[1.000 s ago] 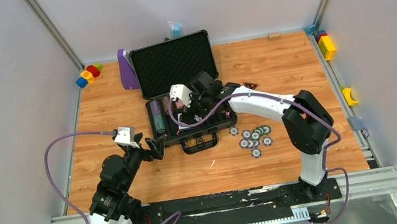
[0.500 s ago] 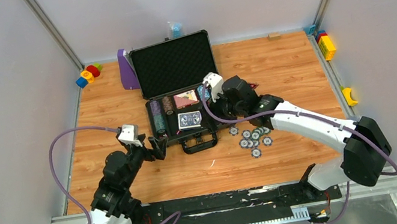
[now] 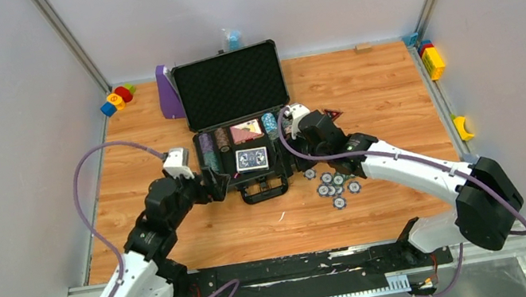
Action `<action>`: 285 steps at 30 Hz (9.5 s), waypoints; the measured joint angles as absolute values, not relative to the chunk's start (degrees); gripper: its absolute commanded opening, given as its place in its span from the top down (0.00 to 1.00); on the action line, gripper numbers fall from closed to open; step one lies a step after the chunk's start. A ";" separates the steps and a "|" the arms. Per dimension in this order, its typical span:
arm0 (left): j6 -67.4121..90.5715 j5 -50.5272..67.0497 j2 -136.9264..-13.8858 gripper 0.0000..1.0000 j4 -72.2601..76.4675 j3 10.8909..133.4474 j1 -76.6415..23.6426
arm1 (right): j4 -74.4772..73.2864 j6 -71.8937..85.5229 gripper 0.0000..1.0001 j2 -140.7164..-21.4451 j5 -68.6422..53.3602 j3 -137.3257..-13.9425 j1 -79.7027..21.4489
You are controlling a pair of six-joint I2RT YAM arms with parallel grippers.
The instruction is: Pack up texas hold em set
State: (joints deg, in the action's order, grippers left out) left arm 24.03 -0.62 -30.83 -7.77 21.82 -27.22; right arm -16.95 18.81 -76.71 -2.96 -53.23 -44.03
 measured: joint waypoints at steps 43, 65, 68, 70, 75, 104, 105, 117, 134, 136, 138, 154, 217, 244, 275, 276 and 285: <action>30.59 7.07 -76.12 0.42 4.12 36.18 -26.57 | -12.38 34.76 0.58 -98.67 -5.76 -63.64 -41.43; 31.03 12.91 -79.55 0.81 8.88 36.77 -25.80 | -10.92 32.60 0.82 -103.61 -10.44 -68.93 -36.71; 31.42 13.04 -79.55 0.81 9.26 35.97 -25.74 | -11.09 31.77 0.83 -104.73 -10.68 -69.95 -36.69; 31.79 13.23 -79.53 0.81 9.72 35.46 -25.71 | -11.62 31.29 0.83 -105.06 -11.05 -70.43 -36.67; 32.32 13.45 -79.02 0.82 10.48 34.72 -25.71 | -11.90 30.52 0.84 -105.06 -11.35 -70.57 -36.64; 29.61 15.90 -77.10 0.69 1.43 45.45 -25.36 | -17.26 29.76 0.76 -100.31 -10.96 -72.05 -37.43; 29.12 15.55 -77.78 0.69 1.30 46.41 -25.12 | -17.41 29.47 0.79 -100.36 -10.92 -72.62 -37.43; 26.68 13.61 -88.36 0.73 0.75 49.45 -24.47 | -17.23 27.75 0.89 -109.36 -10.31 -79.13 -37.43; 26.30 14.94 -82.26 0.67 4.03 42.41 -24.36 | -16.88 26.68 0.85 -102.94 -10.04 -72.16 -37.41; 25.63 14.31 -79.18 0.67 3.20 41.32 -24.43 | -17.30 25.98 0.84 -98.19 -8.16 -69.56 -37.41; 24.95 13.43 -76.82 0.67 2.31 41.17 -24.82 | -17.30 25.34 0.84 -92.58 -6.50 -66.92 -37.28; 24.14 12.99 -83.05 0.68 4.97 41.54 -29.91 | -18.92 24.95 0.81 -72.77 5.32 -50.04 -35.81; 19.00 -1.58 -20.67 0.00 -7.09 16.53 -29.93 | -19.03 25.61 0.11 -65.28 -1.04 -46.04 -25.50; 19.05 -1.58 -19.44 0.00 -7.27 16.10 -29.93 | -15.97 25.63 0.00 -68.66 -9.89 -45.98 -22.79; 19.05 -1.58 -19.33 0.00 -7.46 16.01 -29.93 | -15.42 25.63 0.00 -68.84 -11.29 -45.93 -21.85; 19.05 -1.58 -19.33 0.00 -7.46 16.01 -29.93 | -15.38 25.63 0.00 -68.79 -11.31 -45.87 -21.80; 19.05 -1.58 -19.33 0.00 -7.46 15.99 -29.93 | -15.33 25.63 0.00 -68.27 -11.51 -45.74 -21.56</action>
State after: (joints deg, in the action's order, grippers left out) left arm 19.05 -1.58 -19.33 -7.46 15.99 -29.93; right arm -15.33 25.63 -68.27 -11.51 -45.74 -21.56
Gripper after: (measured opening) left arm 0.997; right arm 0.998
